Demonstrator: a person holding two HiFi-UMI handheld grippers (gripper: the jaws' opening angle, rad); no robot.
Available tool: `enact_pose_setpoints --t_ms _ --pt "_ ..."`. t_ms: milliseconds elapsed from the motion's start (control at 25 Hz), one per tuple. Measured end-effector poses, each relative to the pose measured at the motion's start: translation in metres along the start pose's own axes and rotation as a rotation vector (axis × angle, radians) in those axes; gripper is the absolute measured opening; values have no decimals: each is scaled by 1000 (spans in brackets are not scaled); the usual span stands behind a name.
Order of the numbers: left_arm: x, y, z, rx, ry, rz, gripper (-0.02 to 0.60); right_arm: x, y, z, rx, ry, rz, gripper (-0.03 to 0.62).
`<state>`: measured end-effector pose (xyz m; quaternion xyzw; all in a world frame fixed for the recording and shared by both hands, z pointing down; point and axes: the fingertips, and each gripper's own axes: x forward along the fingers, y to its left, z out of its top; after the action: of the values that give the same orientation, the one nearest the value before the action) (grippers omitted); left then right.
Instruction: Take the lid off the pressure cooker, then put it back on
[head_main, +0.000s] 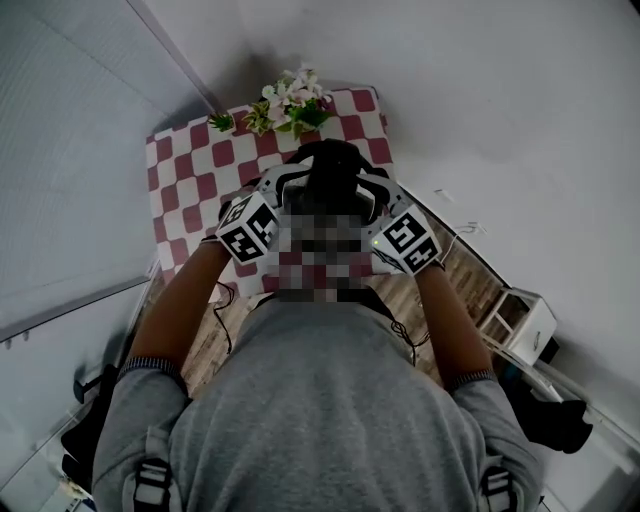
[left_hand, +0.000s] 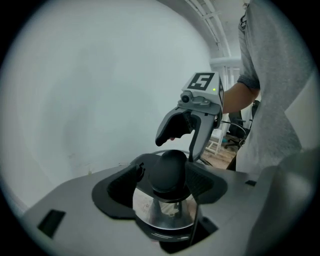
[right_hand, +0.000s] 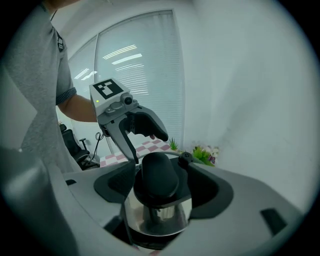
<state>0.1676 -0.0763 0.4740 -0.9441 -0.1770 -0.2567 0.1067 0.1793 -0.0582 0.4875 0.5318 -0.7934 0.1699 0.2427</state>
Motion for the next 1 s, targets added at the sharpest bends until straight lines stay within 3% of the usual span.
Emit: enact_pose_setpoints --t_ms 200,400,1000 --pt "10 0 -1 53 61 -74 321 8 -5 0 -18 61 16 337" --pt "19 -6 -11 93 148 -158 321 17 -2 -11 -35 162 87 341" --pt "36 -16 -24 189 334 -306 321 33 7 -35 -147 429 202 324"
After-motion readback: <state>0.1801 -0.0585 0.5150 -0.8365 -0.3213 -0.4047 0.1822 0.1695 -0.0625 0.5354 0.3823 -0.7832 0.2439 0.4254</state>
